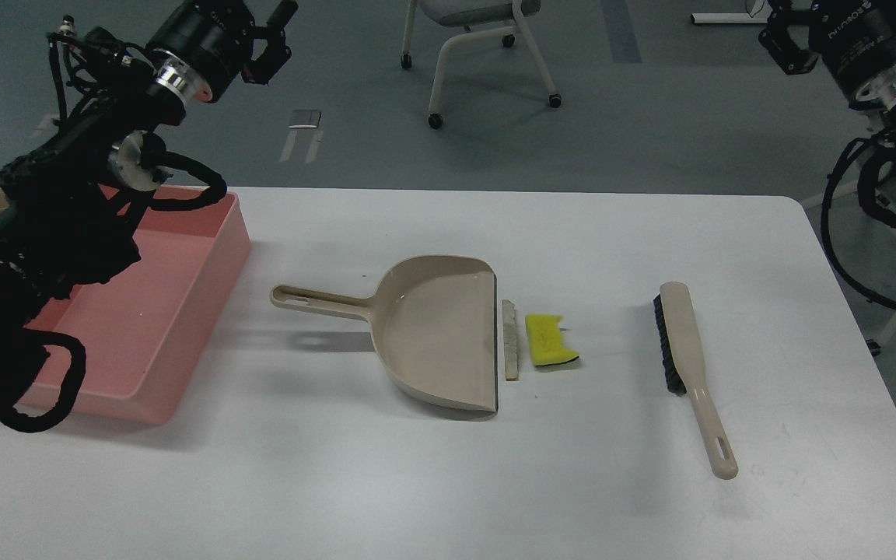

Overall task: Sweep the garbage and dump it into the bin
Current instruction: 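Raise the left arm up from beside the pink bin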

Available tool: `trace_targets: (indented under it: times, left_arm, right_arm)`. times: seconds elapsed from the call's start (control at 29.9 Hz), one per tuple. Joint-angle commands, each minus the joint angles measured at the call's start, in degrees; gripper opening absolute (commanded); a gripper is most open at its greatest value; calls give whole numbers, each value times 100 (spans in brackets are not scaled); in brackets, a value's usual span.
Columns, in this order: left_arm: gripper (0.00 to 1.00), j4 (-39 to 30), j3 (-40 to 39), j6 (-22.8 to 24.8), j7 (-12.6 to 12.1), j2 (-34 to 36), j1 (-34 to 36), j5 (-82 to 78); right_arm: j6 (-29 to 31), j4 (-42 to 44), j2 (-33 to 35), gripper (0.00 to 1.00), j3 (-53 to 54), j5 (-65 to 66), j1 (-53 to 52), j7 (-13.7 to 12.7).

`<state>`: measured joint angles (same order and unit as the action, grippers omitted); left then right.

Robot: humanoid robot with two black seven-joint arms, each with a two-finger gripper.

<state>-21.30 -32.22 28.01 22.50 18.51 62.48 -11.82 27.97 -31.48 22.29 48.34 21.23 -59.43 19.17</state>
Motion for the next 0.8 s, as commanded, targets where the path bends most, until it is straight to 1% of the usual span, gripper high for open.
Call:
trace_targets:
  times: [0.0,0.17,0.3,0.37,0.43,0.53,0.67,0.77]
  left_arm:
    - [100,-76,-3,-1,26,-32,-149,22]
    - [100,-76,-3,-1,0,-14,-123,30]
    - [100,-42,-47,-1,70,-32,-122,83]
    - [100,-15,-257,-1,157,-32,-149,127]
    - [100,-6,-495,-1,158,-6,-158,136]
    - [100,29,-495,-1,175,-32,-140,127]
    - [100,-23,-513,-1,88,-85,-61,83]
    - [100,-103,-487,-1,-35,-85,-52,83]
  right_arm:
    - [3,2,-14,100,0,12,142,8]
    - [3,19,13,100,0,12,186,17]
    - [3,54,13,100,-8,12,204,17]
    - [3,54,13,100,-8,12,282,17]
    - [3,107,4,100,-8,-5,335,17]
    - [3,99,-14,100,-17,-14,370,8]
    - [3,81,-14,100,-43,-23,467,-36]
    - [3,37,-5,100,-61,-5,546,8]
